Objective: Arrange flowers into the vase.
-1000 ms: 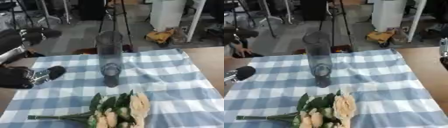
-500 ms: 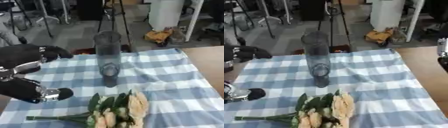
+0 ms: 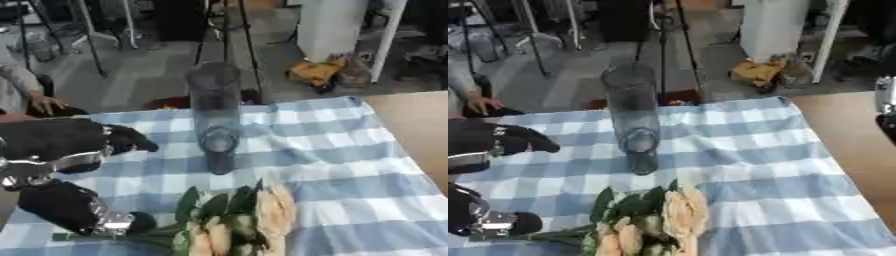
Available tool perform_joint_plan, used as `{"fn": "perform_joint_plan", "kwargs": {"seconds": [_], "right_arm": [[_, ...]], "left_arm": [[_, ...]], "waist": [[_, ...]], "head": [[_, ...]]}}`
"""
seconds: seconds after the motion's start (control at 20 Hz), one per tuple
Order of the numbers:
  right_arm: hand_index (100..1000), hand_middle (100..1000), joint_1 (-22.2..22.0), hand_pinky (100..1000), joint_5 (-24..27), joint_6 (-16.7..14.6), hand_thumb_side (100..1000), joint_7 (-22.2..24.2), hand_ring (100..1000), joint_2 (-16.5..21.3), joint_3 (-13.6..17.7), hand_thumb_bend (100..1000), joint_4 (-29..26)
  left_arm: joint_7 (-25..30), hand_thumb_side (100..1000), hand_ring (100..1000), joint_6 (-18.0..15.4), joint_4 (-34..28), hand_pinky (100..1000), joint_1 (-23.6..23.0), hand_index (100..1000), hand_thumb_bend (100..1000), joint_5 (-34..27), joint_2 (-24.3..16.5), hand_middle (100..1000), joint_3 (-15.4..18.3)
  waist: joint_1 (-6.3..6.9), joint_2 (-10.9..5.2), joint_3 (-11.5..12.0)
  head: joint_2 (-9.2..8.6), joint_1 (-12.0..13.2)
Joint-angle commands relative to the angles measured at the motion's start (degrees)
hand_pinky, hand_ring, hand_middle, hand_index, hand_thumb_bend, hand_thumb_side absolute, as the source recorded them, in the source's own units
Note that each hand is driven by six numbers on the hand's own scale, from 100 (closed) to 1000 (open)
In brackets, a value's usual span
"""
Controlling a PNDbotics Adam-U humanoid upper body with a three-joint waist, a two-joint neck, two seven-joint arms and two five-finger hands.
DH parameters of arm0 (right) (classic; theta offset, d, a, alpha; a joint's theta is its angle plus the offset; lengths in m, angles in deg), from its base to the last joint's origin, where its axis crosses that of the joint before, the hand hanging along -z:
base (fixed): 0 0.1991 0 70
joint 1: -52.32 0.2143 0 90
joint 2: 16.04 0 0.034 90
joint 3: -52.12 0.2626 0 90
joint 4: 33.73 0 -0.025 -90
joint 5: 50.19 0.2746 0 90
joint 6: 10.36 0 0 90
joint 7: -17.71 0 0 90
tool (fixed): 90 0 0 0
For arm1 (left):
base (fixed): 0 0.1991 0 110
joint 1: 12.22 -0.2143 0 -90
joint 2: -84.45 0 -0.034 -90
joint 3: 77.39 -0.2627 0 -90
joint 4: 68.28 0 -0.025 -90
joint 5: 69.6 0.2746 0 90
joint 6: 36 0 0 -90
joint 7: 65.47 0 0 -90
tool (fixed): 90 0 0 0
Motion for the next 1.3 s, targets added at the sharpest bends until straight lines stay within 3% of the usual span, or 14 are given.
{"fn": "perform_joint_plan", "kwargs": {"seconds": [0.05, 0.35, 0.7, 0.95, 1.3], "right_arm": [[855, 746, 0.51, 792, 0.31, -0.02, 925, 0.23, 784, 0.95, 0.07, 100, -0.88], [855, 746, 0.52, 792, 0.43, 0.01, 927, 0.27, 784, 0.77, 0.08, 100, -0.88], [855, 745, 0.66, 793, 0.59, -0.05, 928, 0.43, 784, 0.62, -0.04, 100, -0.88], [855, 744, 0.66, 794, 0.70, -0.04, 927, 0.48, 785, 0.44, -0.05, 100, -0.88], [855, 744, 0.71, 794, 0.88, 0.01, 926, 0.51, 785, 0.25, -0.11, 100, -0.88]], "left_arm": [[0.24, 858, 867, 2.12, -0.79, 756, 0.58, 996, 615, -0.95, -1.92, 887, -0.97], [-2.06, 809, 824, 4.67, -0.79, 683, 0.17, 961, 533, -0.68, -1.60, 835, -2.90], [-5.43, 796, 791, 6.76, -0.63, 631, 0.01, 911, 544, -0.08, -1.10, 797, -5.62], [-6.98, 752, 787, 5.55, 1.18, 621, -0.65, 924, 509, -0.49, -0.32, 823, -7.35], [-6.74, 691, 791, 2.33, 3.87, 620, -1.24, 927, 386, 1.61, -0.01, 835, -8.27]], "waist": [[-0.07, -0.78, -0.02], [-0.15, -0.61, -0.27], [-0.15, -0.38, -0.61], [-0.13, -0.14, -0.96], [-0.04, -0.02, -1.04]], "head": [[0.16, 0.27], [-0.14, 0.37], [-0.39, 0.76], [-0.58, 0.89], [-0.97, 1.00]]}}
